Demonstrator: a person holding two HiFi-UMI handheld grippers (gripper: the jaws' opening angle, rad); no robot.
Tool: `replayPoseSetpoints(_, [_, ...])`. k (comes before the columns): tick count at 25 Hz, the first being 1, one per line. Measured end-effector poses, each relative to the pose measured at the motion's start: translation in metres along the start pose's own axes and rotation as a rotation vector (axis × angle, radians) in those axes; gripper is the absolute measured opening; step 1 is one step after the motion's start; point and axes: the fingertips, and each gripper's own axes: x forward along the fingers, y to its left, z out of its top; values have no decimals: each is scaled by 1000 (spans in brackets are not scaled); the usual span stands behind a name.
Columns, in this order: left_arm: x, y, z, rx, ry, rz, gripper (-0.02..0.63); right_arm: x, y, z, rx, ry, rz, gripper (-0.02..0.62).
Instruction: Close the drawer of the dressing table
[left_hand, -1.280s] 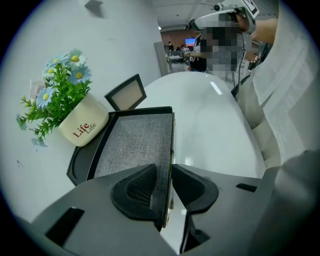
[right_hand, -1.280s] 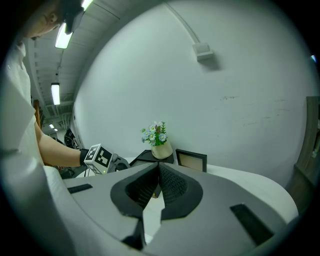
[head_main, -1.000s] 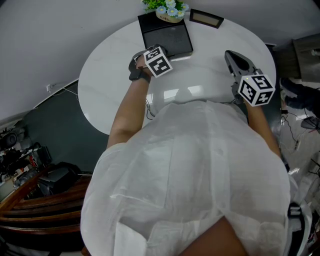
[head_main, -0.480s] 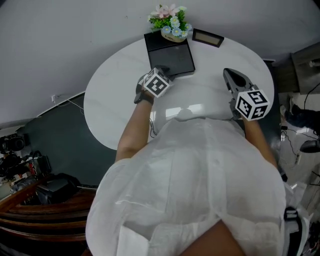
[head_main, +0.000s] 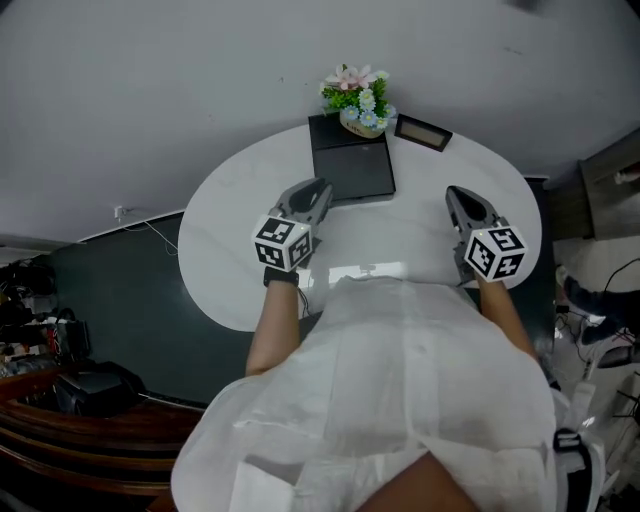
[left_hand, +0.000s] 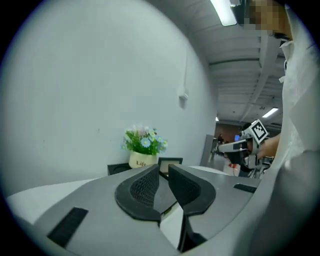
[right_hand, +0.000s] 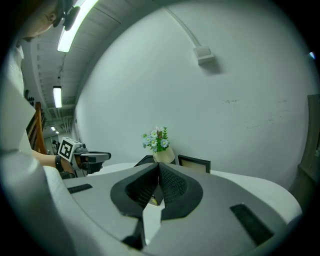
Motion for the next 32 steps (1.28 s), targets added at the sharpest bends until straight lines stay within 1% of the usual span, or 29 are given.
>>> replayPoseSetpoints(2, [-26, 3, 14, -2, -66, 53, 46, -4, 4, 1, -2, -5, 2, 11])
replayPoseSetpoints(4, [-49, 5, 21, -1, -106, 95, 38, -6, 6, 2, -5, -8, 7, 9])
replayPoseSetpoints(7, [-71, 13, 23, -1, -128, 153, 37, -5, 3, 3, -8, -6, 11, 11])
replayPoseSetpoints(11, [-97, 15, 22, -18, -138, 199, 37, -9, 7, 1, -34, 8, 0, 9])
replayPoseSetpoints(14, [-106, 13, 19, -37, -151, 210, 37, -9, 11, 0, -88, 21, -11, 9])
replayPoseSetpoints(17, [-108, 11, 14, -31, -138, 217, 37, -7, 16, 1, -111, 23, -7, 9])
replayPoseSetpoints(20, [-108, 11, 11, -25, -126, 216, 37, -6, 19, 2, -114, 23, -2, 9])
replayPoseSetpoints(26, [-108, 12, 13, -23, -127, 211, 37, -10, 19, 2, -111, 24, -8, 9])
replayPoseSetpoints(32, [-103, 11, 8, -34, -115, 205, 37, -13, 18, 2, -109, 25, -8, 9])
